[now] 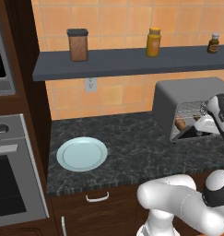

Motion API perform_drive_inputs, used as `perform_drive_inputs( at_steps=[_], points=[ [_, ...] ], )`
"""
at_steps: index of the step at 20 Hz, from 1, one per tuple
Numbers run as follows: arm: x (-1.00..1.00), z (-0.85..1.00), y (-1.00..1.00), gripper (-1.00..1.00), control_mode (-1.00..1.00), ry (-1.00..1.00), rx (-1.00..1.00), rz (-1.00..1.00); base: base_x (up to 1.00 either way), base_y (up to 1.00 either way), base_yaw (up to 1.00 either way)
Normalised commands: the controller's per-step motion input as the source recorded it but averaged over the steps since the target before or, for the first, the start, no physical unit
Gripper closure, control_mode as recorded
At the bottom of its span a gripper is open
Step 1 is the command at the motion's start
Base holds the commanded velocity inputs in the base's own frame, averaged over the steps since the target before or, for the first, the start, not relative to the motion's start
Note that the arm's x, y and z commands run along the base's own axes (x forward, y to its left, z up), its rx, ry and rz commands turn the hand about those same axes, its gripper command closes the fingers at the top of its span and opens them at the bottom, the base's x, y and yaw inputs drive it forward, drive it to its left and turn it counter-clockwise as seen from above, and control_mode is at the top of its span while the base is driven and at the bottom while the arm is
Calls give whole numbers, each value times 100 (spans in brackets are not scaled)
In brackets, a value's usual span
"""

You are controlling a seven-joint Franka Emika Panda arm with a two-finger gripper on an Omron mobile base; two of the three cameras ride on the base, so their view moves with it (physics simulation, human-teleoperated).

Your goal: Pick up the kebab skewer and baguette bread, and place them inside the toaster oven. Close the toaster oven door and start by setting the timer.

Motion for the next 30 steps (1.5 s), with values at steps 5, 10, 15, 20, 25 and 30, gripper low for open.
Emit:
perform_drive_inputs(
  at_steps=[5,10,15,20,25,30],
  points=[
    [62,0,38,-100,-100,-19,-3,-4,0,0,0],
    [55,0,31,-100,-100,-19,-8,-4,0,0,0],
    [33,0,32,-100,-100,-17,-12,-3,0,0,0],
    [43,0,29,-100,-100,-10,-15,-2,0,0,0],
    [54,0,14,-100,-100,-4,-14,-1,0,0,0],
    [38,0,1,-100,-100,0,-9,0,0,0,0]
  ],
)
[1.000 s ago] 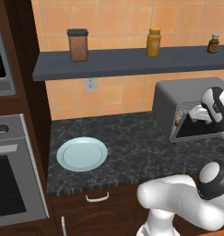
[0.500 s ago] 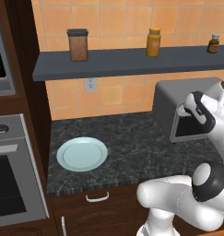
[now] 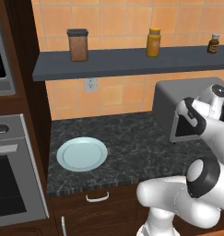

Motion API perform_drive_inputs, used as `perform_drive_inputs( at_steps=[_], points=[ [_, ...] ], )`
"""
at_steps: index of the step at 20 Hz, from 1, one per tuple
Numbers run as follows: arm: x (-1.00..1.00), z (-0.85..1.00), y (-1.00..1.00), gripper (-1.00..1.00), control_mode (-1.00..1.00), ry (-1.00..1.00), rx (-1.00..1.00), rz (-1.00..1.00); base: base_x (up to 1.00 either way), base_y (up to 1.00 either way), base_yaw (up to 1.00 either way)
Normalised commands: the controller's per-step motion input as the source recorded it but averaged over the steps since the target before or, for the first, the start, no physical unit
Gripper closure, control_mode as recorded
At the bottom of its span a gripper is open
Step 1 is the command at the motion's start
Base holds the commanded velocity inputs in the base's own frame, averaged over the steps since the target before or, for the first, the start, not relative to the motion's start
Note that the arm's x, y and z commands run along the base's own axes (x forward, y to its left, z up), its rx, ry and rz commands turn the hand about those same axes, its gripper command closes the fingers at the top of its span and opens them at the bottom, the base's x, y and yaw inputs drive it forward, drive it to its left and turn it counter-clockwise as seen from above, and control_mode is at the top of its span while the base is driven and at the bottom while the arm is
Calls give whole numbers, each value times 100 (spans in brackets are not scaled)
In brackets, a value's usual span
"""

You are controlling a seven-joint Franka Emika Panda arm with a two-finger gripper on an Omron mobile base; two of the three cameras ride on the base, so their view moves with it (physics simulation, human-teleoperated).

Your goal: Pick up the kebab skewer and baguette bread, and place them inside the toaster oven. Close the toaster oven door and start by setting the timer.

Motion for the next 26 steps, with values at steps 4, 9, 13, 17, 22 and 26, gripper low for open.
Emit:
perform_drive_inputs(
  at_steps=[4,9,13,17,22,26],
  points=[
    [-20,10,0,-100,-100,0,-1,0,0,0,0],
    [-50,10,0,-100,-100,-3,0,0,0,0,0],
    [-50,0,-3,-100,-100,0,0,0,0,0,0],
    [-44,0,-21,-100,-100,-1,0,0,0,0,0],
    [-34,0,-63,-100,-100,-4,0,6,0,0,0],
    [-31,0,-79,-100,-100,-7,0,11,0,0,0]
  ],
)
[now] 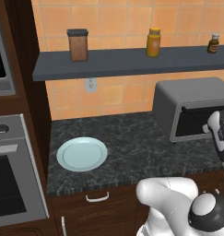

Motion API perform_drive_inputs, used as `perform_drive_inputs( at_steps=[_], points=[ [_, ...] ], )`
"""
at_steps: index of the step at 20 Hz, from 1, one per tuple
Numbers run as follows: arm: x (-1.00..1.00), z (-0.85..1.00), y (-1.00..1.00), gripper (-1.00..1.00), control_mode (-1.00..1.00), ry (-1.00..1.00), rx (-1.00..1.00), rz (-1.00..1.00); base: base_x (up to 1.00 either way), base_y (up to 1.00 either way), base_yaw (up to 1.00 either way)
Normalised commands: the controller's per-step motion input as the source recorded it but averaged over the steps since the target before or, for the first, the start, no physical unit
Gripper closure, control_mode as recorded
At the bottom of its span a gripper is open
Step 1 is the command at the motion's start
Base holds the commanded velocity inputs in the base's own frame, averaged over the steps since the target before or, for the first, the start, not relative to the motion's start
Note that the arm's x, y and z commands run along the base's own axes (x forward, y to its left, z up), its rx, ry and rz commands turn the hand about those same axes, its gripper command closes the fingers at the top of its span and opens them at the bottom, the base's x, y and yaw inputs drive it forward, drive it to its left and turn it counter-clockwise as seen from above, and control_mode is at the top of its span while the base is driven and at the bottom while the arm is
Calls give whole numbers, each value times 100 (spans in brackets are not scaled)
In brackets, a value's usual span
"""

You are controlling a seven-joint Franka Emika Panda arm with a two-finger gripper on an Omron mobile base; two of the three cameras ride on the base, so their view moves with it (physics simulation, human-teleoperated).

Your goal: Pick up the kebab skewer and baguette bread, and place them inside the toaster oven. Close the toaster oven door and start by setting the timer.

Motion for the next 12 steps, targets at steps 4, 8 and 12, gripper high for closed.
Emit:
perform_drive_inputs(
  at_steps=[4,8,12],
  points=[
    [-26,0,-77,-100,-100,-8,0,10,0,0,0],
    [-21,0,-68,-100,-100,-15,0,7,0,0,0],
    [-7,0,-57,-100,-100,-23,0,9,0,0,0]
  ],
)
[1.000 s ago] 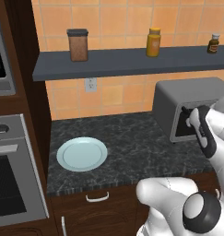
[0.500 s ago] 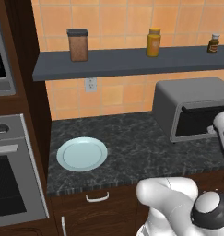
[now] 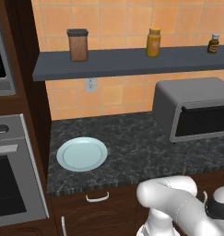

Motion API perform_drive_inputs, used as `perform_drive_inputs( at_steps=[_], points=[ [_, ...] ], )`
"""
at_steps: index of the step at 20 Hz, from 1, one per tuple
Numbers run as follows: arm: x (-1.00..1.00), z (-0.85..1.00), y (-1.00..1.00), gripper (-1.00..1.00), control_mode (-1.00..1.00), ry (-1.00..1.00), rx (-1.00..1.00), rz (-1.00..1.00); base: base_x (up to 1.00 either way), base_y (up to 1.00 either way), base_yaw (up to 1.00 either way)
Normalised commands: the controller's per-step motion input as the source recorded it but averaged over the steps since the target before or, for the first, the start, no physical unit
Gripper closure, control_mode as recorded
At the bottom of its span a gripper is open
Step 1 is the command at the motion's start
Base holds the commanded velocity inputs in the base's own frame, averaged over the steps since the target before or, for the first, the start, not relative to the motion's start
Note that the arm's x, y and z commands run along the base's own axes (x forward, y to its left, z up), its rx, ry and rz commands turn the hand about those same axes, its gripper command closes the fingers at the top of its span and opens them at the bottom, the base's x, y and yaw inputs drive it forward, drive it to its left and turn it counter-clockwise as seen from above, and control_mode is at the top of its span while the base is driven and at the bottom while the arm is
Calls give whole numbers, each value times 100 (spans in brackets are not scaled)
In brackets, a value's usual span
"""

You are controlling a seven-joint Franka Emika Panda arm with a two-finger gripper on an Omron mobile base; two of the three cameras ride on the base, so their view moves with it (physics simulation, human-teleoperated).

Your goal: Pick up the kebab skewer and baguette bread, and place them inside the toaster oven. Close the toaster oven door and start by setting the timer.

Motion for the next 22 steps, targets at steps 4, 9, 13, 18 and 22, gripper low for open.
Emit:
perform_drive_inputs(
  at_steps=[4,9,13,18,22],
  points=[
    [0,-6,-23,-100,-100,-15,0,14,0,0,0],
    [0,-14,0,-100,-100,-7,-5,3,0,0,0],
    [8,-5,-18,-100,-100,-14,-8,0,0,0,0],
    [10,-4,-15,-100,-100,-33,-4,0,0,0,0],
    [5,-1,-50,-100,-100,-18,0,0,0,0,0]
  ],
)
